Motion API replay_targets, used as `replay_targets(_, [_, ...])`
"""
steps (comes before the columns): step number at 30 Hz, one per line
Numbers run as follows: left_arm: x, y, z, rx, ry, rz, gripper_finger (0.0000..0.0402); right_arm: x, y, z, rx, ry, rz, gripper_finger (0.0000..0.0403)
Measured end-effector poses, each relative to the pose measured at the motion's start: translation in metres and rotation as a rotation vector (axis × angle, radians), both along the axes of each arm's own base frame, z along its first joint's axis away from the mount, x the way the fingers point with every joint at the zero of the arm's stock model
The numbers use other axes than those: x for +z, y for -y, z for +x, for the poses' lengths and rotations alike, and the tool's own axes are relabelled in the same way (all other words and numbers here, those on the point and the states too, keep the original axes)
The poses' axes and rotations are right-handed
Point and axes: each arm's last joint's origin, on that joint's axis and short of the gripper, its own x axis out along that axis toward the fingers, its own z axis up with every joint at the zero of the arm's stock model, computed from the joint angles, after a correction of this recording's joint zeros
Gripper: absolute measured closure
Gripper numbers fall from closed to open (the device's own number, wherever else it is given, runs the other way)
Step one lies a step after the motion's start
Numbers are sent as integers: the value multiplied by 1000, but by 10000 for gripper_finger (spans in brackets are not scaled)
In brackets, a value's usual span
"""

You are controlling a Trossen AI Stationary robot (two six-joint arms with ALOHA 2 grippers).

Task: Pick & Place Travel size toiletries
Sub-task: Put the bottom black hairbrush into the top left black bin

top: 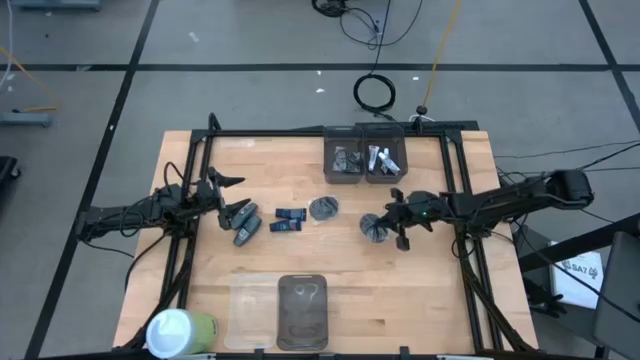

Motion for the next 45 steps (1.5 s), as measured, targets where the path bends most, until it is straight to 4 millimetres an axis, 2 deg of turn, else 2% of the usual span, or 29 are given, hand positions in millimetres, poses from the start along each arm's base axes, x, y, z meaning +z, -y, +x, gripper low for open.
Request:
replay_targets(12, [0,0,0,-1,0,0,91,-5,-1,-19,-3,146,5,403])
replay_targets(31, [0,0,0,0,0,0,91,-2,-1,-20,-3,170,7,403])
replay_targets(45, [0,0,0,0,0,0,91,7,0,-17,-10,270,-2,403])
